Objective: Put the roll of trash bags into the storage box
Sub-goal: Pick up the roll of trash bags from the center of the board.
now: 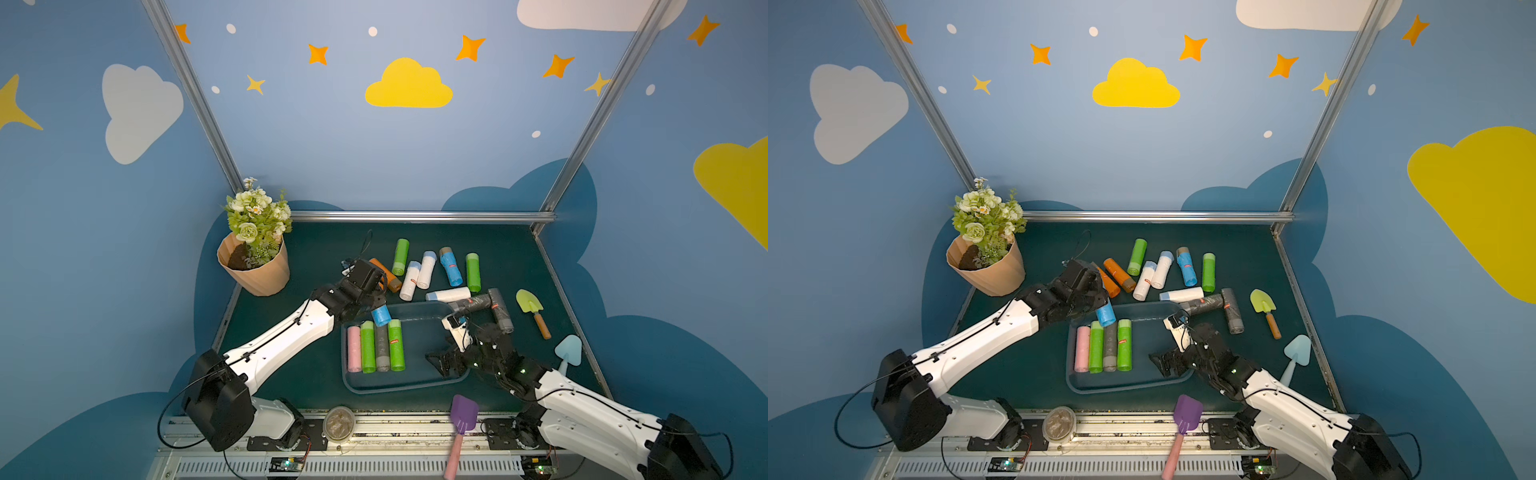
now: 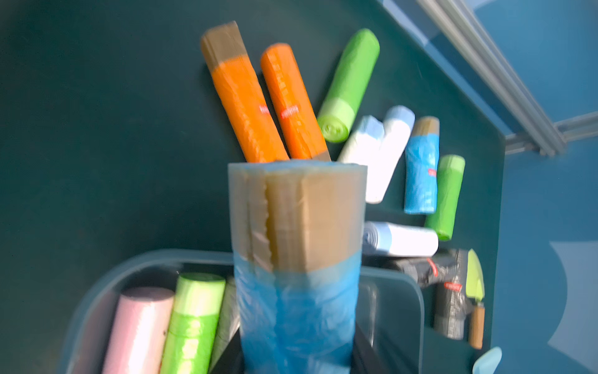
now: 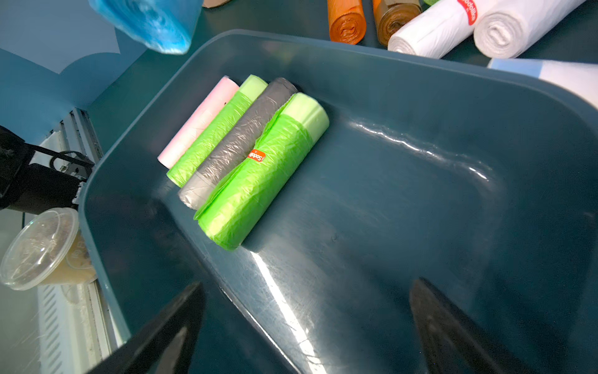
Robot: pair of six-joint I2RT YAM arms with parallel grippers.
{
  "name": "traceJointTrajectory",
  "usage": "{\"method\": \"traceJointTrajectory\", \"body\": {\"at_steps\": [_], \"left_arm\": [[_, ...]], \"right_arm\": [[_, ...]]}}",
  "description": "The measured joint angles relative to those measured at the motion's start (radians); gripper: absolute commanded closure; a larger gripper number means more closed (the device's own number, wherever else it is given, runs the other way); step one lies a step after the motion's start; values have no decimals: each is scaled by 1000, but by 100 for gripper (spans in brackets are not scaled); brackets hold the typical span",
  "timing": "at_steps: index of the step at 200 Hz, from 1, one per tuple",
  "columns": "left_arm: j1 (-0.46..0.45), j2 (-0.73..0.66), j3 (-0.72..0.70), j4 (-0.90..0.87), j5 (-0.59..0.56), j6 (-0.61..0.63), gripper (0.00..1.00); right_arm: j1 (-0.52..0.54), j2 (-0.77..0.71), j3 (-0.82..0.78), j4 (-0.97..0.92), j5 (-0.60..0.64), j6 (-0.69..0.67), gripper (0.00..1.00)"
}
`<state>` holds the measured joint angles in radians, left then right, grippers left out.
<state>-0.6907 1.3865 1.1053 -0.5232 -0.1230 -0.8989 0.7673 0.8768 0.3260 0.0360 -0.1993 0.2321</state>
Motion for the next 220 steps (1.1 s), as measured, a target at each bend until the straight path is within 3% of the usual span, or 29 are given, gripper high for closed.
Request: {"method": "traceJointTrajectory", "body": {"at_steps": [74, 117, 220], "left_arm": [[-161, 13, -67, 29, -14, -49, 59], [-233, 105, -54, 80, -12, -52, 59], [-298, 287, 47, 107, 1, -52, 59]], "right_arm": [[0, -34, -6, -7, -3, 8, 3], [-2, -33, -6, -8, -3, 14, 3], [-13, -68, -23, -11, -4, 21, 3]]}}
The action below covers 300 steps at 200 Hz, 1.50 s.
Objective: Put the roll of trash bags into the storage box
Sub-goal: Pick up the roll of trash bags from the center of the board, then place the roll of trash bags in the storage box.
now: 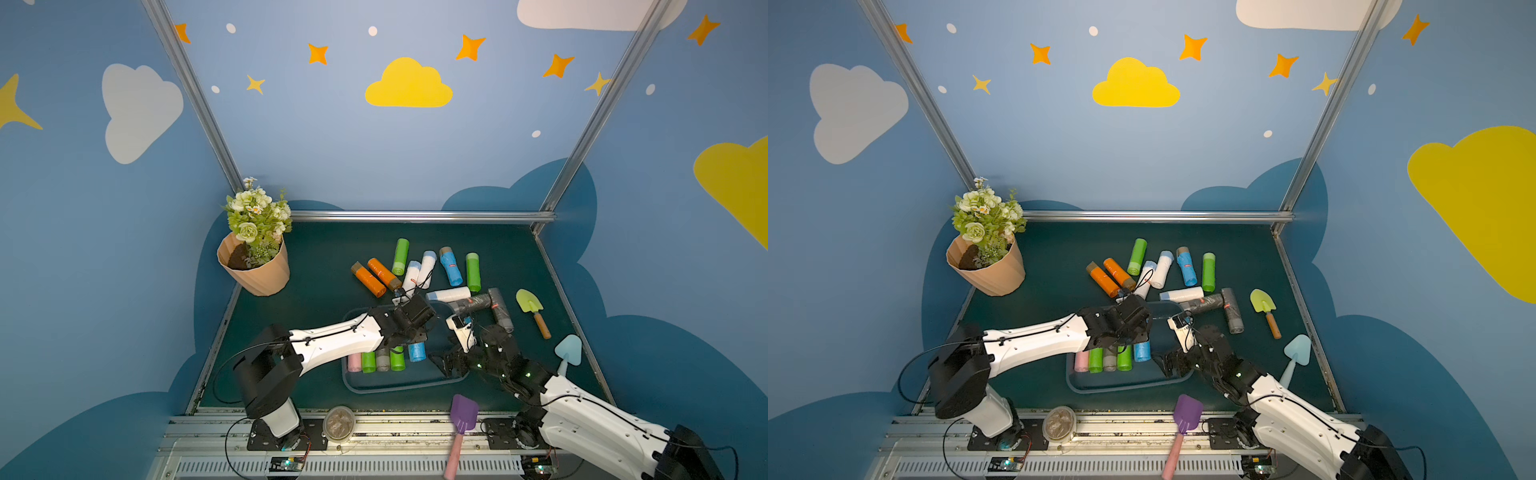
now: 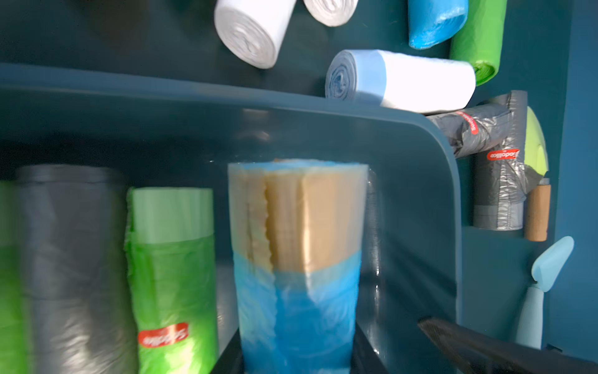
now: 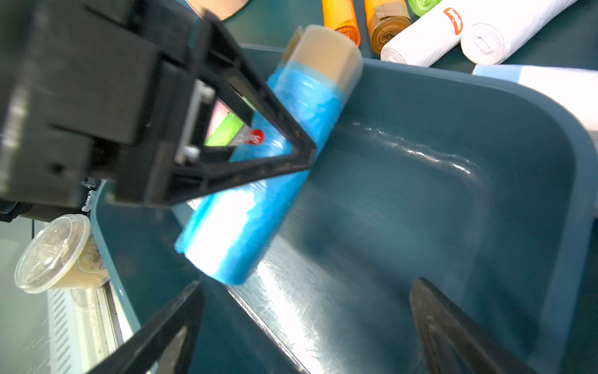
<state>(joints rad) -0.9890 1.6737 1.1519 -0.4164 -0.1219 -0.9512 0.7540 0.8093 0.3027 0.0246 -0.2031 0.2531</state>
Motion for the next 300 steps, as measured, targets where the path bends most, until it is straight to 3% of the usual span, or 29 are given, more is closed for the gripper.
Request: {"method": "traceJointTrajectory", "body": {"at_steps": [113, 300], "left_arm": [[0, 138, 102, -120, -40, -10, 59], [25, 140, 67, -110, -41, -20, 57]], "right_arm": [[-6, -20, -6, -3, 0, 5, 3], [-7, 3, -8, -3, -8, 5, 3]]}}
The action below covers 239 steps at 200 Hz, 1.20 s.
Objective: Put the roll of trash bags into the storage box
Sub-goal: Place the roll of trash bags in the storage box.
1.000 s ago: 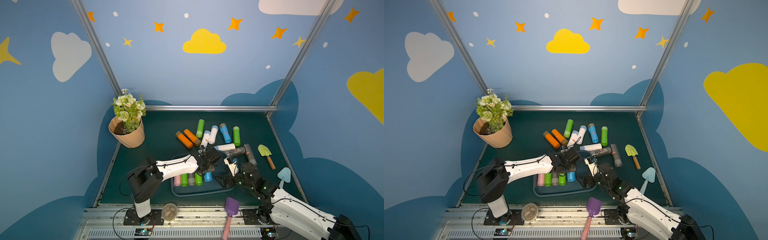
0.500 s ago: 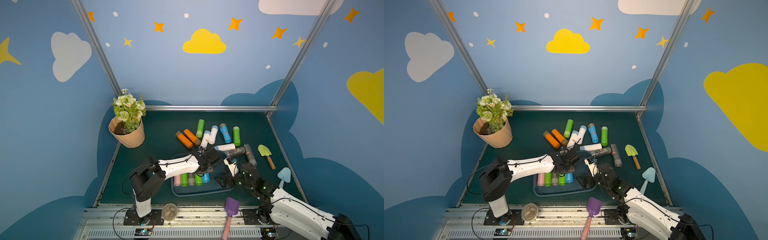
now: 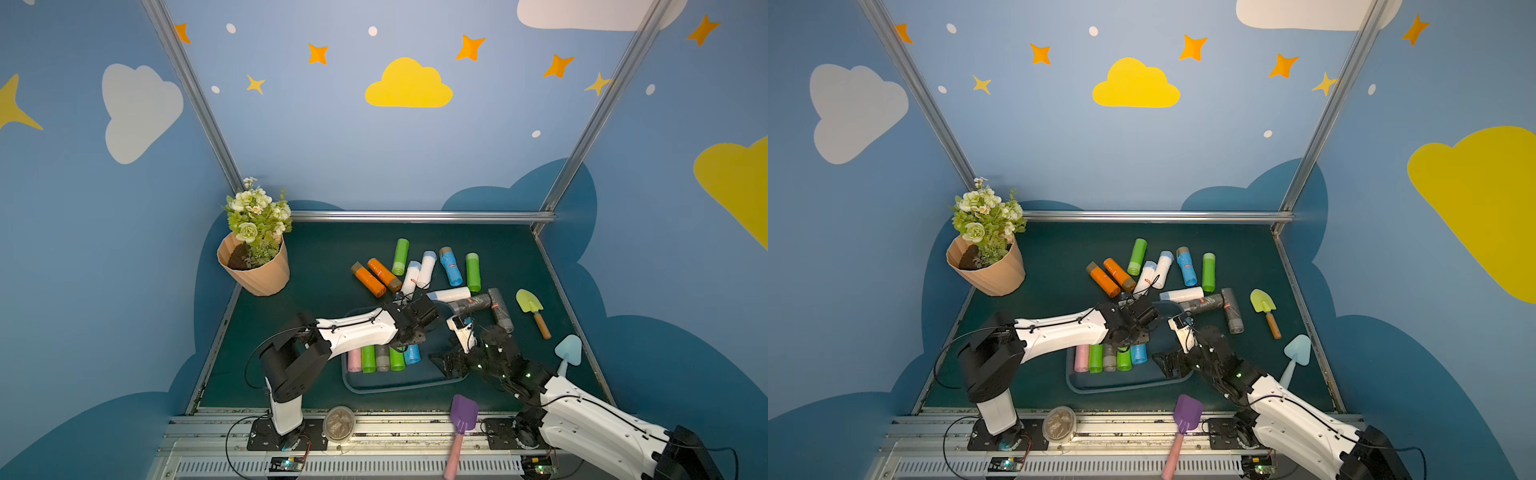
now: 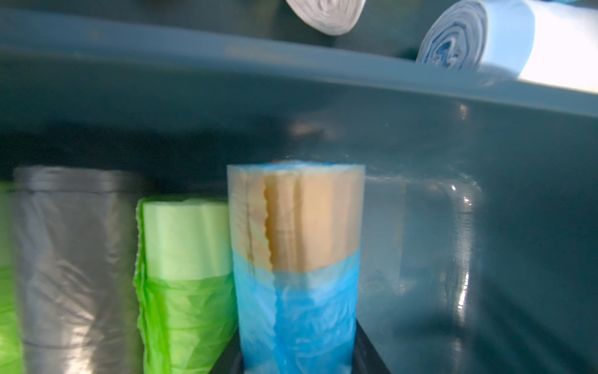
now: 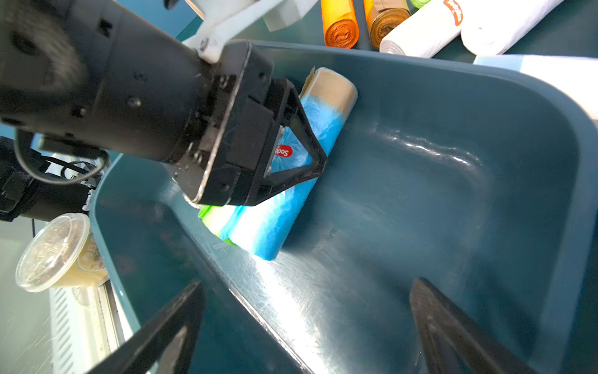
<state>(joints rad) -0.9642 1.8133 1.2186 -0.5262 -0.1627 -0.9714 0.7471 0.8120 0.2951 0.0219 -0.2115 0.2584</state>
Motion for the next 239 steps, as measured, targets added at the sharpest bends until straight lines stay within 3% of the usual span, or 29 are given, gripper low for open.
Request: {"method": "traceJointTrajectory", "body": {"at_steps": [239], "left_arm": [[2, 58, 16, 21, 18, 1, 50]], "right_arm": [[-13, 31, 0, 22, -16, -1, 3]]}}
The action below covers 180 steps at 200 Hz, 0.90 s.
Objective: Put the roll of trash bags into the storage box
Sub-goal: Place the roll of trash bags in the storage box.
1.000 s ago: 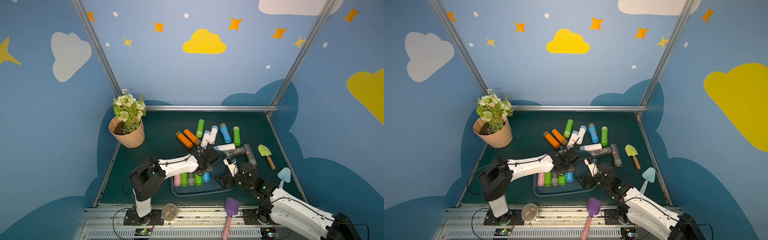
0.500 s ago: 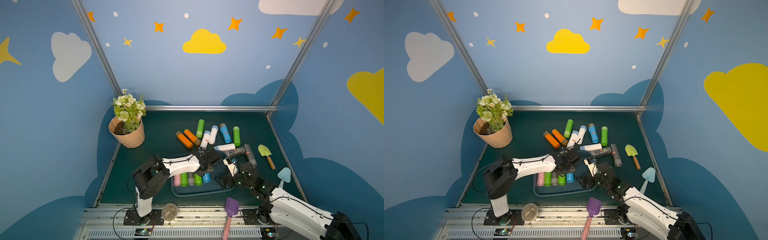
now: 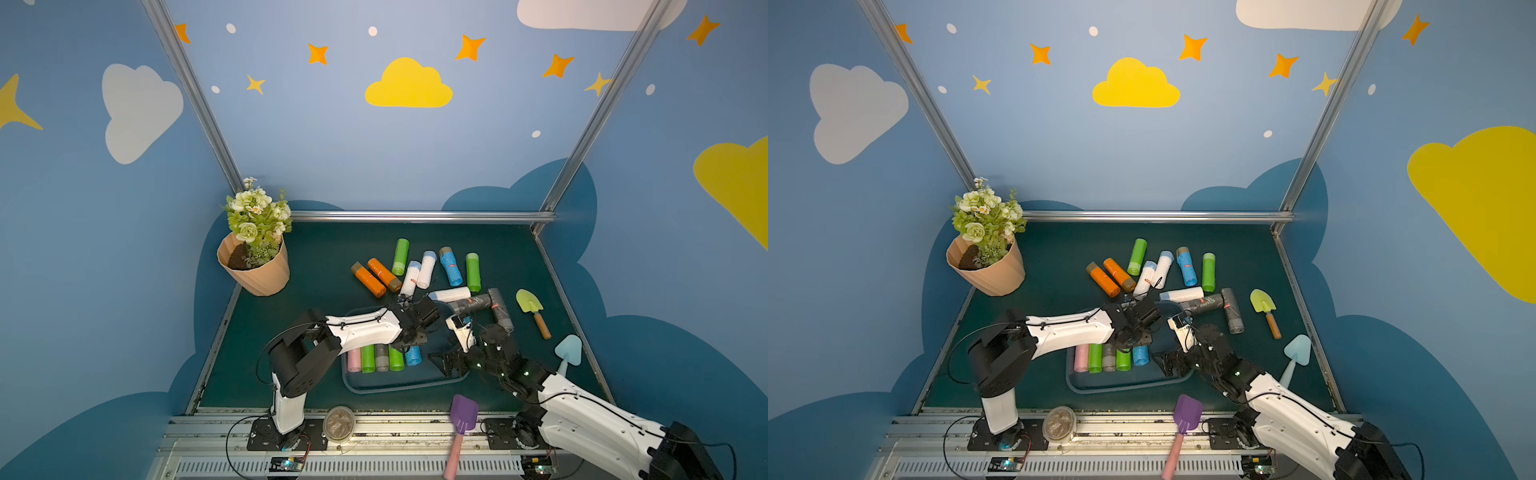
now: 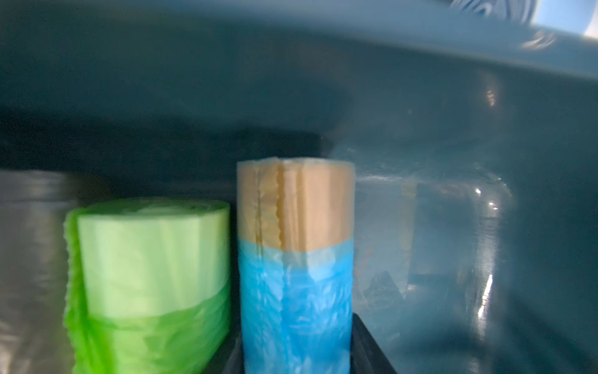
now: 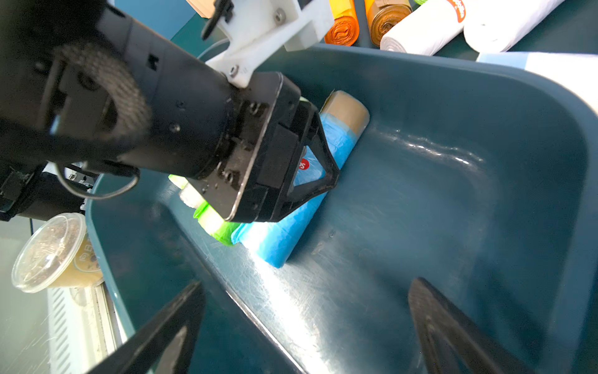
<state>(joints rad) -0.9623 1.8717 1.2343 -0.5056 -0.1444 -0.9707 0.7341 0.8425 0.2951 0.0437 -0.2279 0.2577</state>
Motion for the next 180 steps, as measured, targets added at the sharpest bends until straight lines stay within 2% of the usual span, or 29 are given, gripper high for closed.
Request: {"method": "traceJointTrajectory", "body": {"at_steps": [94, 180], "left_arm": [[-18, -12, 41, -80, -48, 16, 48], [-32, -12, 76, -155, -98, 18, 52]], "right_arm": [[0, 0, 0, 1, -1, 0, 3], [0, 0, 0, 1, -1, 0, 3]]}}
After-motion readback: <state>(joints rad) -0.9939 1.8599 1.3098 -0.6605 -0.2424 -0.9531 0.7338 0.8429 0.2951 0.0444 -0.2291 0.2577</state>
